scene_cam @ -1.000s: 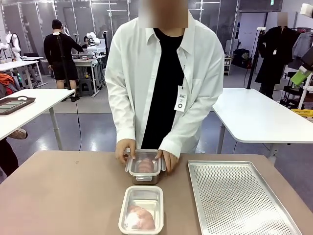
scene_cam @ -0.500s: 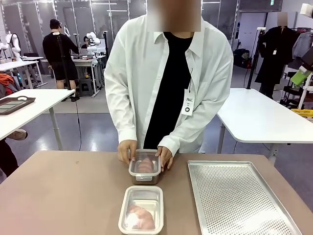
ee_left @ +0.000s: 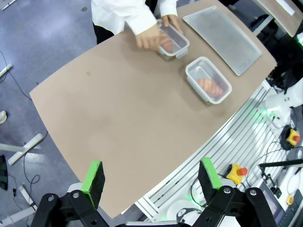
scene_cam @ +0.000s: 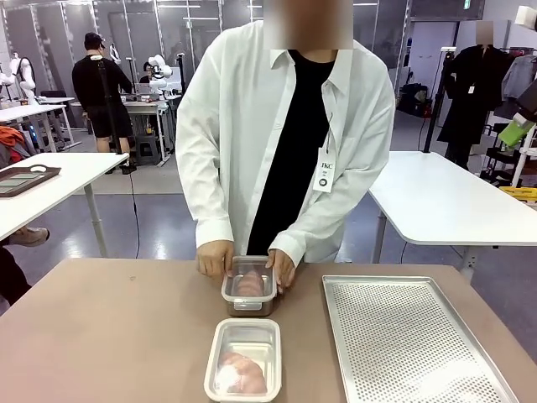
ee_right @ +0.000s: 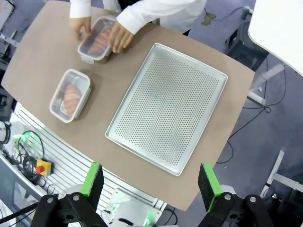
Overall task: Place the bread into the airtight container.
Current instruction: Pick up a Butter Roll and place it into an empty Airtight Container.
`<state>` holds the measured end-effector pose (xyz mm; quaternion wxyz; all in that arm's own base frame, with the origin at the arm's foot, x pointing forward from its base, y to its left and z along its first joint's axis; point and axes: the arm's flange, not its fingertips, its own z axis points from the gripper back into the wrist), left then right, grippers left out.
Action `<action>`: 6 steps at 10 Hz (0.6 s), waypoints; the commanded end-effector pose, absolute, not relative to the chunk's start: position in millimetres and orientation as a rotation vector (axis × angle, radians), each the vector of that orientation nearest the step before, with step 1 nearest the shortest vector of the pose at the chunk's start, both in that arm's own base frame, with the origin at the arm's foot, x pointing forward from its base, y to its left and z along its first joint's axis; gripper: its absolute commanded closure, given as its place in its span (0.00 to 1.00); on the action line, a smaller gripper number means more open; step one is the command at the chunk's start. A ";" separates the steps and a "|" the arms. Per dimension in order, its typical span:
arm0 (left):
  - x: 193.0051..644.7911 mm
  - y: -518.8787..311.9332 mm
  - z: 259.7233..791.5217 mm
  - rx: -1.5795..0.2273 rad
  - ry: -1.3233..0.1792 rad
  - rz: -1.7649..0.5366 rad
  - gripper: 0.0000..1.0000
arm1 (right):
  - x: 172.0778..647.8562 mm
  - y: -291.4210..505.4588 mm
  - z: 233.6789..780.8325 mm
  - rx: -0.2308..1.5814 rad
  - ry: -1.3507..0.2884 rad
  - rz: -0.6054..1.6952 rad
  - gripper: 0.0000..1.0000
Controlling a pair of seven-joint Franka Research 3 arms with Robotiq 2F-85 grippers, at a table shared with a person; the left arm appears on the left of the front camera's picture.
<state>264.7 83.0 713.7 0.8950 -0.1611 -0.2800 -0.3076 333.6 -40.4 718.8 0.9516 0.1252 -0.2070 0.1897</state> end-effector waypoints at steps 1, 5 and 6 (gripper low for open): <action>264.8 83.7 715.3 -0.337 -0.581 -0.658 0.00 | 331.8 -41.0 719.2 0.257 -0.420 0.387 0.00; 264.8 83.7 715.3 -0.337 -0.581 -0.658 0.00 | 331.8 -41.0 719.2 0.257 -0.420 0.387 0.00; 264.8 83.7 715.3 -0.337 -0.581 -0.658 0.00 | 331.8 -41.0 719.2 0.257 -0.420 0.387 0.00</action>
